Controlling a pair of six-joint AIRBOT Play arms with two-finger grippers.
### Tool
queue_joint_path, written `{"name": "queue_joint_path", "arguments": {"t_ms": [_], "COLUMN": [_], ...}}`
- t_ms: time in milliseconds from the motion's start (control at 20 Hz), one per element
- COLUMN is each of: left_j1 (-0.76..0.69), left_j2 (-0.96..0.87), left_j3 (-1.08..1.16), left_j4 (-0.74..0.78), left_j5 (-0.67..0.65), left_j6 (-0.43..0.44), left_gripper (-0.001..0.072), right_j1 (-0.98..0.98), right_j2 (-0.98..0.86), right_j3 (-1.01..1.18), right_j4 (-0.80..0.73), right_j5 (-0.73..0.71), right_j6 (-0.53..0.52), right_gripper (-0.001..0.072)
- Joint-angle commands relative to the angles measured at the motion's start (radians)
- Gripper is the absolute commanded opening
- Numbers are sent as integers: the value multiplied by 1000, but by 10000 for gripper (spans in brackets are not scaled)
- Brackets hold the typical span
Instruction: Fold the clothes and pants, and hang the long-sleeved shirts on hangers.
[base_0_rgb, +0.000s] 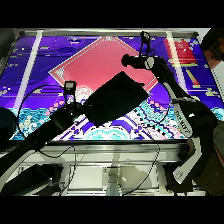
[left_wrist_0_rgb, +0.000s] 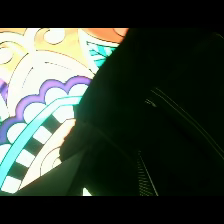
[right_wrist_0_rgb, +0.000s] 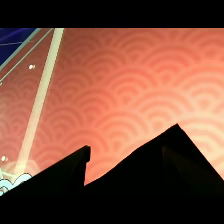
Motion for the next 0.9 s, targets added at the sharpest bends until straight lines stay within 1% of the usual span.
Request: {"name": "queue_joint_path", "arguments": {"t_ms": [0, 50, 100, 150, 200, 250, 300, 350, 450, 500, 600, 650, 700, 850], "left_j1": [100, 127, 152, 169, 179, 185, 186, 186, 178, 177, 175, 171, 171, 171], "left_j2": [-19, -13, 3, 30, 66, 113, 161, 209, 327, 384, 506, 563, 609, 701], "left_j3": [1, 1, 1, 1, 1, 1, 1, 1, 1, 1, 1, 1, 0, 0], "left_j4": [5, 4, -3, -3, -2, 0, 2, 2, -14, -22, -34, -41, -55, -87], "left_j5": [24, 24, 24, 24, 25, 31, 45, 67, 116, 138, 150, 146, 137, 24], "left_j6": [-103, -103, -103, -103, -103, -101, -101, -80, -11, 5, 44, 62, 80, 122], "left_gripper": [395, 393, 360, 278, 152, 10, 13, 13, 13, 12, 12, 12, 12, 12], "right_j1": [-14, -28, -47, -73, -105, -138, -170, -205, -278, -322, -399, -430, -453, -478], "right_j2": [-5, -4, -1, 2, 2, 2, 2, 4, 23, 32, 54, 69, 93, 198], "right_j3": [17, 35, 56, 91, 138, 181, 224, 259, 252, 225, 136, 76, 7, -253], "right_j4": [-26, -36, -47, -56, -62, -62, -60, -53, 32, 146, 428, 543, 612, 650], "right_j5": [-26, 6, 41, 101, 182, 259, 337, 411, 505, 543, 607, 641, 660, 650], "right_j6": [-16, -16, -17, -17, -16, -17, -18, -17, -19, -64, -210, -266, -306, -381], "right_gripper": [508, 508, 506, 475, 302, 55, 10, 8, 4, 3, 3, 3, 4, 4]}}
